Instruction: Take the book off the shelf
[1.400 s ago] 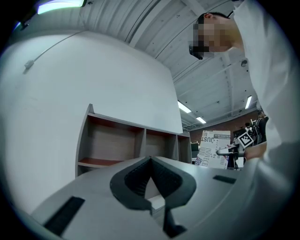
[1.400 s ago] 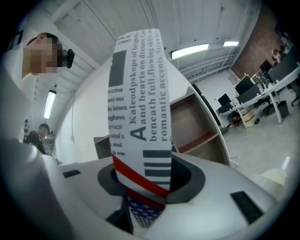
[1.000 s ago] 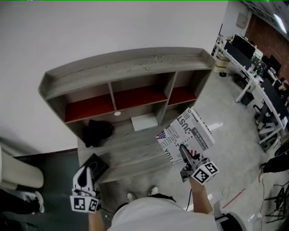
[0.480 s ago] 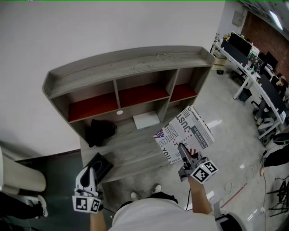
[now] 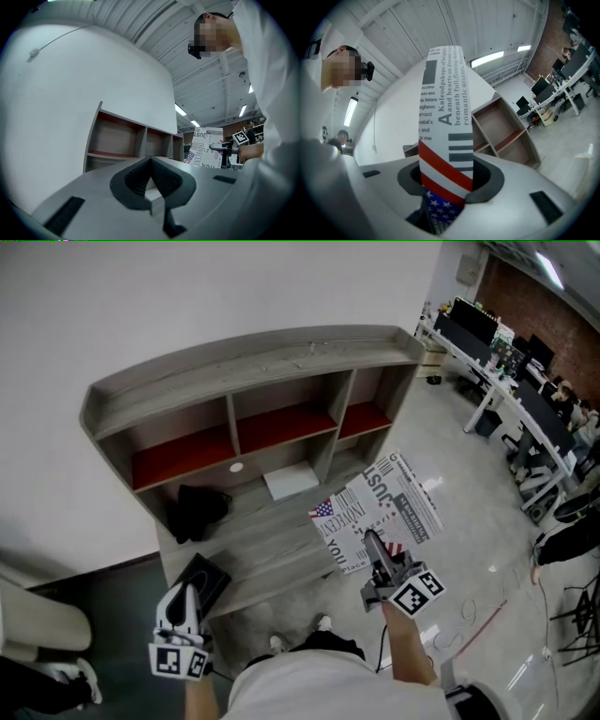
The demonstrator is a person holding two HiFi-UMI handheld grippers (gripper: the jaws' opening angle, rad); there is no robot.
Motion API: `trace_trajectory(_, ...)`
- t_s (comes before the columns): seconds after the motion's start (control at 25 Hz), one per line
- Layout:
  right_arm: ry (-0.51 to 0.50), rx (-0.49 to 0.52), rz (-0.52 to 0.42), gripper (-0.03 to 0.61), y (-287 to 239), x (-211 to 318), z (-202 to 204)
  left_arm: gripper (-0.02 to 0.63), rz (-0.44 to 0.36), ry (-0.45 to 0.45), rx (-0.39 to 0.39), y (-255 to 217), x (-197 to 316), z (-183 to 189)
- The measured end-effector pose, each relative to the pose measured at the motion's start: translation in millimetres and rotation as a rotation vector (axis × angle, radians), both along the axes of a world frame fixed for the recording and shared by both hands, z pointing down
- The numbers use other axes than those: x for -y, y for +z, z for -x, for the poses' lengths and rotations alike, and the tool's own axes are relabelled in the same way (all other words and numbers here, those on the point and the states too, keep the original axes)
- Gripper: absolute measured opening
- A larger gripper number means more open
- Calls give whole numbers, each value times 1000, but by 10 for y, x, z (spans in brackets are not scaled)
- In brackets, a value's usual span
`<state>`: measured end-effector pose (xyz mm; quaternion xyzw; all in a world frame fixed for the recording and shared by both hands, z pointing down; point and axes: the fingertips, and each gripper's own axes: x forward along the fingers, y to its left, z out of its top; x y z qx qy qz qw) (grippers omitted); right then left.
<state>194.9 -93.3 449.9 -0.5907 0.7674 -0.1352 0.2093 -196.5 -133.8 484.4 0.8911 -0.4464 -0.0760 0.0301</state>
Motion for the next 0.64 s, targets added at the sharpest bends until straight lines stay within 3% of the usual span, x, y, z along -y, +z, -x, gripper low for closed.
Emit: trace_trajectory(0.64,19,-7,8,172,14,-89,145,15,4,63,-18,79,91,-72)
